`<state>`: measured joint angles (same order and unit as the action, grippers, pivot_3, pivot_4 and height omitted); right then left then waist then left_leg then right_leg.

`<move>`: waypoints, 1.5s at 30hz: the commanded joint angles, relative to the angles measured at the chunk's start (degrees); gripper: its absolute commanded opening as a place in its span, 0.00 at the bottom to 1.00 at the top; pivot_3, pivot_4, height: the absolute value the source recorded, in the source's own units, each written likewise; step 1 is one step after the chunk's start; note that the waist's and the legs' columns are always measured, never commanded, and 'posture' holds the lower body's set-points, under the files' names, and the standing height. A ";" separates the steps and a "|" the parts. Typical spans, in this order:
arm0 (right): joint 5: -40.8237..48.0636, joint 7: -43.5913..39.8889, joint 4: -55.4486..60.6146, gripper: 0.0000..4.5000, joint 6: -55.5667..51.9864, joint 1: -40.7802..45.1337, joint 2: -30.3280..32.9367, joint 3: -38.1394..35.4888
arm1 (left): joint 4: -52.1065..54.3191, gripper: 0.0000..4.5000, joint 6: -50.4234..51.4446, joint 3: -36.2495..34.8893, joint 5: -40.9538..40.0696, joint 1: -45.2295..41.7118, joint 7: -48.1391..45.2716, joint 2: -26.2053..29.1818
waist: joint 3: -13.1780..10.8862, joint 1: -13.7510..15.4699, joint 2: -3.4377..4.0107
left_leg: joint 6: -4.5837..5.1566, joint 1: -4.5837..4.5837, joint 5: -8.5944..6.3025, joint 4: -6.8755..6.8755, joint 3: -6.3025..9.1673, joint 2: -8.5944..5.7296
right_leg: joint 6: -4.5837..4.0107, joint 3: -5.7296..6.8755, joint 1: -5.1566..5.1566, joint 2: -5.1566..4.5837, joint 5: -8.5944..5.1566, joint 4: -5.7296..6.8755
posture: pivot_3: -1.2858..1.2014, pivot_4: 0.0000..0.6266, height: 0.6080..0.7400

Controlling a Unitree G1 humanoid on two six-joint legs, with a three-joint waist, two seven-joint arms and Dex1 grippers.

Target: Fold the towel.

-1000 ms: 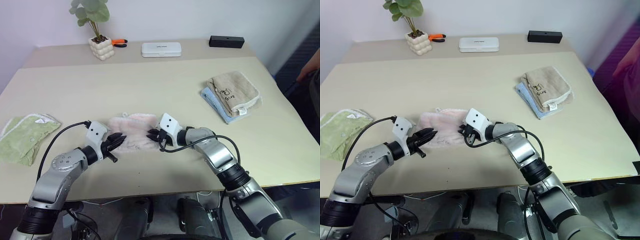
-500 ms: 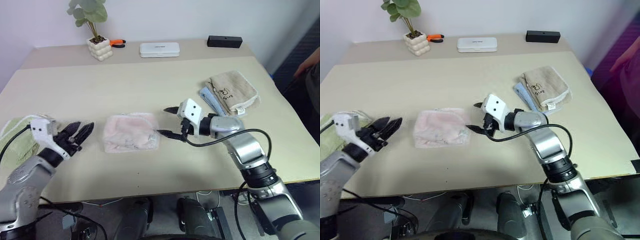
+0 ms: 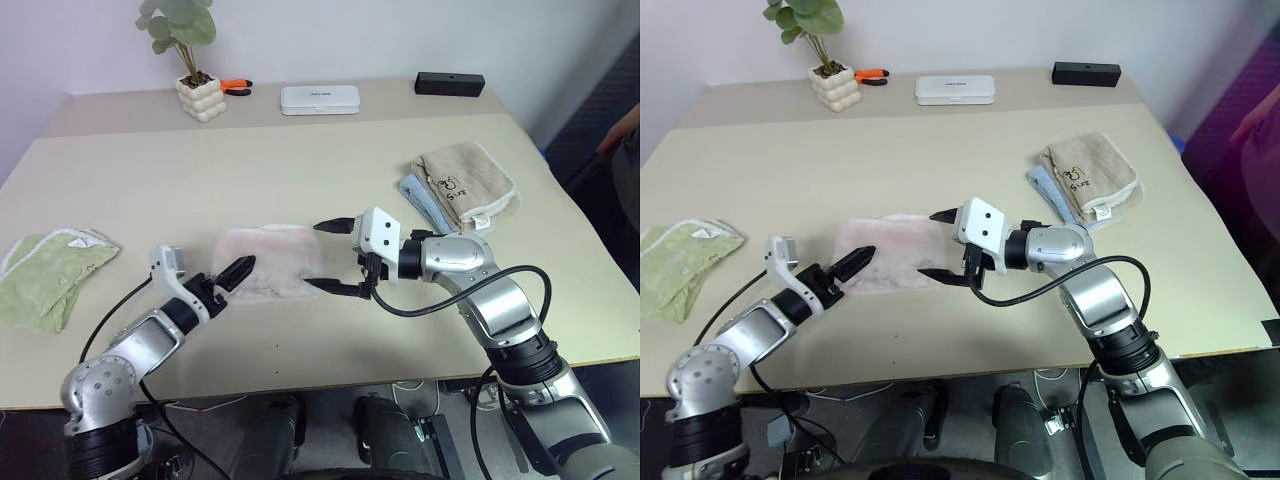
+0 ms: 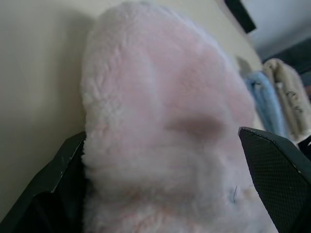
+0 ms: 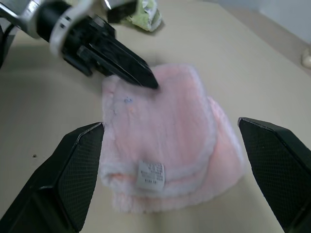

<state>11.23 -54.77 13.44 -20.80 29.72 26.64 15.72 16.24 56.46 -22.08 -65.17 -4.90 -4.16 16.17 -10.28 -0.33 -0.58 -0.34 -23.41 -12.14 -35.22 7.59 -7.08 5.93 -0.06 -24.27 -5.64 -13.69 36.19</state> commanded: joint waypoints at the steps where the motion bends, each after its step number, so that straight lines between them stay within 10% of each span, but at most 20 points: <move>1: -0.27 1.06 2.62 1.00 1.17 0.19 -0.10 -0.29 | -0.88 0.70 1.02 2.31 -0.55 -0.22 0.87 -1.28 | 0.00 0.03 0.00 | 0.00 0.00 0.00 0.00 0.00 0.00 | 0.00 0.00 0.00 0.00 0.00 0.00 | 0.52 0.24 1.00; 7: -0.55 2.10 3.55 1.00 0.74 -0.23 0.17 -0.47 | -0.82 0.01 0.02 1.84 -1.27 -0.03 0.62 -2.37 | 0.00 0.02 0.00 | 0.00 0.00 0.00 0.00 0.00 0.00 | 0.00 -0.01 -0.01 0.00 0.00 0.00 | 0.52 0.24 1.00; 19: -0.58 2.30 3.46 1.00 1.10 -0.22 0.90 -0.74 | -4.10 0.01 -25.69 -24.62 -2.15 -11.51 6.53 6.44 | -0.03 -0.45 -0.05 | -0.08 -0.01 0.01 0.05 -0.03 0.04 | -0.02 -0.02 -0.08 0.03 0.01 -0.02 | 0.52 0.24 1.00; 29: -0.46 1.22 2.37 1.00 2.19 -0.58 1.10 -0.31 | -7.49 0.01 -29.77 -38.83 -7.85 4.70 11.31 3.66 | 0.11 1.05 -0.36 | -0.06 0.00 -0.09 -0.06 -0.01 0.04 | -0.04 -0.06 -0.03 0.03 0.00 -0.09 | 0.52 0.24 1.00; 38: -0.39 -0.34 1.20 1.00 3.27 -0.66 2.05 -0.70 | -6.00 0.91 -35.68 -42.13 -10.92 10.54 14.04 0.28 | 0.26 1.06 -0.67 | -0.07 0.02 -0.10 -0.08 0.02 0.06 | -0.20 -0.04 0.08 0.03 -0.09 -0.10 | 0.52 0.24 1.00; 45: -0.08 -0.95 -1.34 1.00 3.77 0.39 1.94 -1.39 | -5.01 0.91 -39.68 -43.11 -2.10 17.66 6.14 10.91 | 0.32 0.70 -0.80 | -0.10 0.02 -0.11 0.01 -0.02 0.16 | -0.26 -0.04 -0.01 0.08 -0.13 -0.08 | 0.52 0.24 1.00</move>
<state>10.30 -55.77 11.65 -18.10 28.92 28.91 15.44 8.08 17.22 -66.07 -70.49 12.05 5.65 24.36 -9.96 0.37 -1.38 -0.45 -23.39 -12.25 -35.22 7.55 -6.92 5.65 -0.11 -24.28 -5.56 -13.83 36.11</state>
